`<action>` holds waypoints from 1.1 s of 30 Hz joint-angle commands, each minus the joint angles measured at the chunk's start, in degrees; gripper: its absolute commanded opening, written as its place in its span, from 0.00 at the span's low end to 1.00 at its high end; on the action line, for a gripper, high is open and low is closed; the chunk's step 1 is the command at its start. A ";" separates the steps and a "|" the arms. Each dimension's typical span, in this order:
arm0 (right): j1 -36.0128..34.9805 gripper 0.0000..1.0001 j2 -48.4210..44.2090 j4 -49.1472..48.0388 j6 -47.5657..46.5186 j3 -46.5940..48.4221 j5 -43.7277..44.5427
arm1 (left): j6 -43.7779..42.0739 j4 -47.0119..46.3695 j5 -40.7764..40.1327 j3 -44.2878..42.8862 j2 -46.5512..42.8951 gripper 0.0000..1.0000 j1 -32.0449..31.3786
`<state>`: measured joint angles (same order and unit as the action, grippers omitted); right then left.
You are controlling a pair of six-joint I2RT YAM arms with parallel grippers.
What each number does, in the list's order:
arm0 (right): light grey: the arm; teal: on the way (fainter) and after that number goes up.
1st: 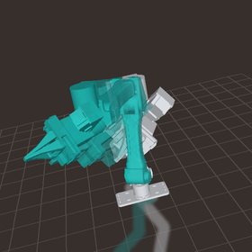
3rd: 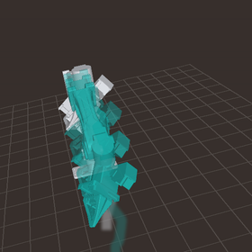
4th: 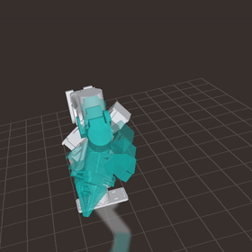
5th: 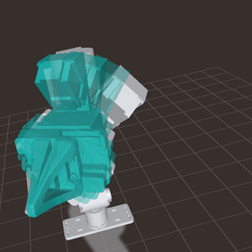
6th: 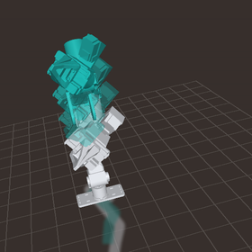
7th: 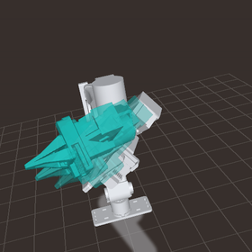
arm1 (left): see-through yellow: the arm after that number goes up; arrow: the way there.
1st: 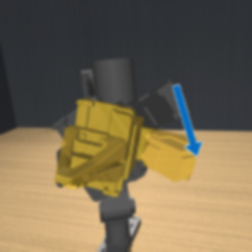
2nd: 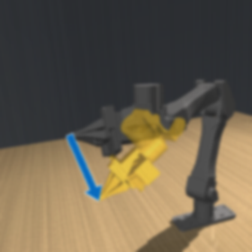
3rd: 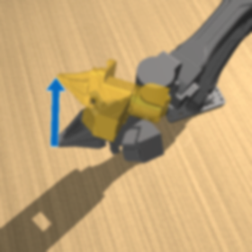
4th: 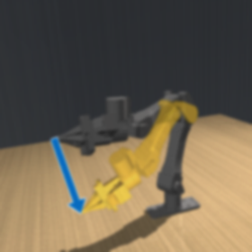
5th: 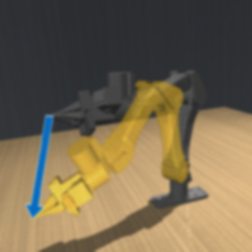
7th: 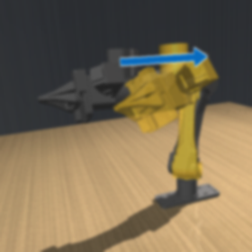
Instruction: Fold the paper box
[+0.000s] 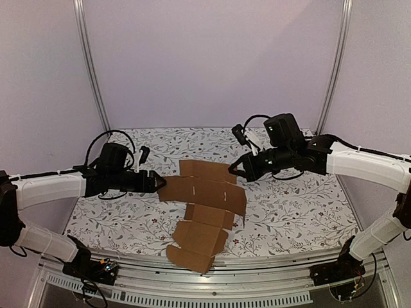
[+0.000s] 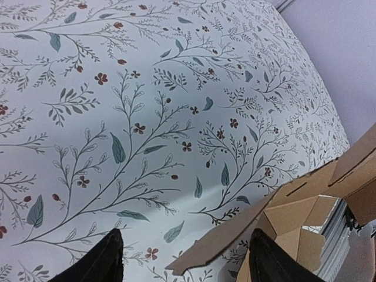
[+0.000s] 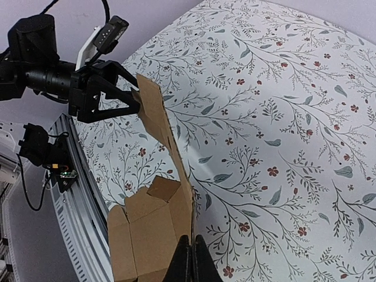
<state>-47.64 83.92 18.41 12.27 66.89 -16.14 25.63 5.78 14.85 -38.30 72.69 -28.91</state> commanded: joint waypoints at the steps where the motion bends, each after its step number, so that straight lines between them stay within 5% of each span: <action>1: -0.37 0.00 -2.93 -1.74 -1.81 -1.77 -3.32 | -1.25 -3.84 3.09 1.33 -0.55 0.71 0.52; 8: -0.42 0.00 -3.85 -2.32 -1.17 -2.71 -1.75 | -1.61 -7.39 9.58 2.58 -1.25 0.62 0.05; 16: -0.41 0.00 -3.59 -2.40 -0.04 -2.82 3.20 | -2.42 -6.04 10.28 2.04 -0.84 0.34 -1.12; 24: -0.38 0.00 -3.85 -2.54 0.70 -3.03 6.53 | -3.21 -2.92 7.76 1.04 0.02 0.18 -1.99; 28: -0.36 0.00 -3.51 -2.78 1.01 -3.40 7.62 | -3.19 -2.60 6.76 0.81 -0.22 0.00 -2.12; 33: -0.36 0.06 -2.59 -3.54 1.95 -3.46 8.47 | -3.72 -2.85 6.32 0.30 -1.10 0.00 -2.74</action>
<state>-47.99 81.36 15.99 13.17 63.83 -10.11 22.41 1.56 23.35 -36.80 72.64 -31.24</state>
